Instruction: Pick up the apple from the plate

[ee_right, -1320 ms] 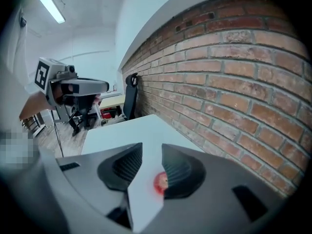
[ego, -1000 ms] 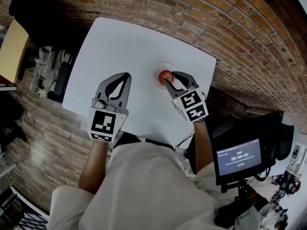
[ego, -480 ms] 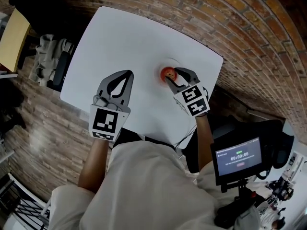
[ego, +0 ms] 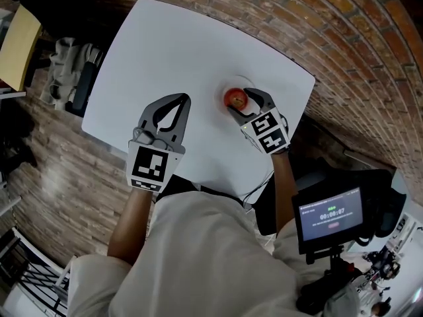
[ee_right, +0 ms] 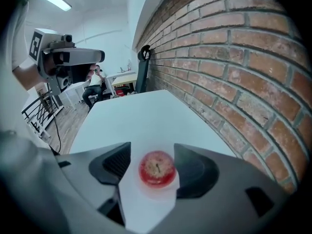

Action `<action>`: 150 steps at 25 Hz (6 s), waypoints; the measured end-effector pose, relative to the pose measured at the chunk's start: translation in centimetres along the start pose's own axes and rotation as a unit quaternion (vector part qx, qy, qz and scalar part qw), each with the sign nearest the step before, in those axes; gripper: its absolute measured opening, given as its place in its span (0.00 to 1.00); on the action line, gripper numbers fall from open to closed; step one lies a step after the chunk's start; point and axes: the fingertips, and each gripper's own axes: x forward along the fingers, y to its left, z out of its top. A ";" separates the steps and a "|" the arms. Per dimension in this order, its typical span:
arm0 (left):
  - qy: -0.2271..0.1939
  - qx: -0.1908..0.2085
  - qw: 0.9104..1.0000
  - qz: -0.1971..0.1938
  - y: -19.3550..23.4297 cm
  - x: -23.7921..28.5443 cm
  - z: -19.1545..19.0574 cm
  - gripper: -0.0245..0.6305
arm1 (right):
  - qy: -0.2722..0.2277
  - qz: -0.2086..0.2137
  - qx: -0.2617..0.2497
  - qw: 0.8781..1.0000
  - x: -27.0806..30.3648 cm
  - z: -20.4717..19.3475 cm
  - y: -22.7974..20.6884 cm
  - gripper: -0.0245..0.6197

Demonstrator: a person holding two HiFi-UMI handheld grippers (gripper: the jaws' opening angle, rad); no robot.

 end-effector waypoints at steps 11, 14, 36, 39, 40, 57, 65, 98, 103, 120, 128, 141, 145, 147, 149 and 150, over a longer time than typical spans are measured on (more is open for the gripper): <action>0.016 -0.004 1.000 -0.003 -0.4 0.8 -1.3 0.05 | 0.031 0.019 -0.005 0.999 1.9 -2.3 -0.7 0.52; 0.018 -0.004 1.000 -0.005 -0.7 0.9 -1.6 0.05 | 0.033 0.025 -0.010 0.999 2.4 -2.9 -0.7 0.55; 0.029 -0.009 1.000 0.002 -0.7 0.6 -2.3 0.05 | 0.090 0.042 -0.030 0.995 4.3 -5.4 -0.1 0.62; 0.027 -0.008 1.000 0.005 -0.4 0.5 -2.3 0.05 | 0.092 0.037 -0.028 0.995 4.5 -5.6 -0.2 0.62; 0.027 -0.008 1.000 0.005 -0.4 0.5 -2.3 0.05 | 0.090 0.033 -0.026 0.995 4.5 -5.6 -0.3 0.62; 0.022 -0.004 1.000 0.007 -0.3 0.4 -2.1 0.05 | 0.097 0.022 -0.016 0.995 4.7 -6.1 -0.7 0.62; 0.022 -0.004 1.000 0.005 -0.3 0.5 -2.0 0.05 | 0.099 0.020 -0.021 0.995 4.7 -6.0 -0.8 0.59; -0.018 0.034 0.998 -0.042 -2.0 -2.3 0.5 0.05 | -0.005 -0.059 0.013 0.998 -2.7 -0.1 -0.1 0.59; -0.034 0.043 0.997 -0.059 -2.7 -2.8 1.4 0.05 | -0.019 -0.089 0.034 0.995 -5.3 0.3 0.3 0.59; -0.081 0.078 0.988 -0.102 -5.4 -2.6 5.4 0.05 | -0.083 -0.146 0.084 0.982 -12.3 1.8 1.6 0.59; -0.106 0.094 0.983 -0.115 -6.6 -2.7 7.6 0.05 | -0.117 -0.187 0.078 0.972 -16.4 3.2 1.7 0.59; -0.143 0.117 0.972 -0.144 -8.8 -3.6 11.3 0.05 | -0.194 -0.228 0.084 0.950 -22.8 6.4 3.5 0.59; -0.152 0.124 0.969 -0.153 -9.8 -3.9 12.1 0.05 | -0.227 -0.244 0.090 0.939 -24.8 7.1 3.7 0.59; -0.156 0.126 0.967 -0.156 -10.1 -4.0 12.6 0.05 | -0.240 -0.253 0.090 0.933 -25.8 7.5 3.7 0.59; -0.160 0.129 0.966 -0.159 -10.2 -4.0 13.1 0.05 | -0.253 -0.259 0.090 0.928 -26.8 8.0 3.8 0.59; -0.162 0.130 0.965 -0.160 -10.2 -4.0 13.4 0.05 | -0.261 -0.261 0.091 0.925 -27.2 8.3 3.8 0.59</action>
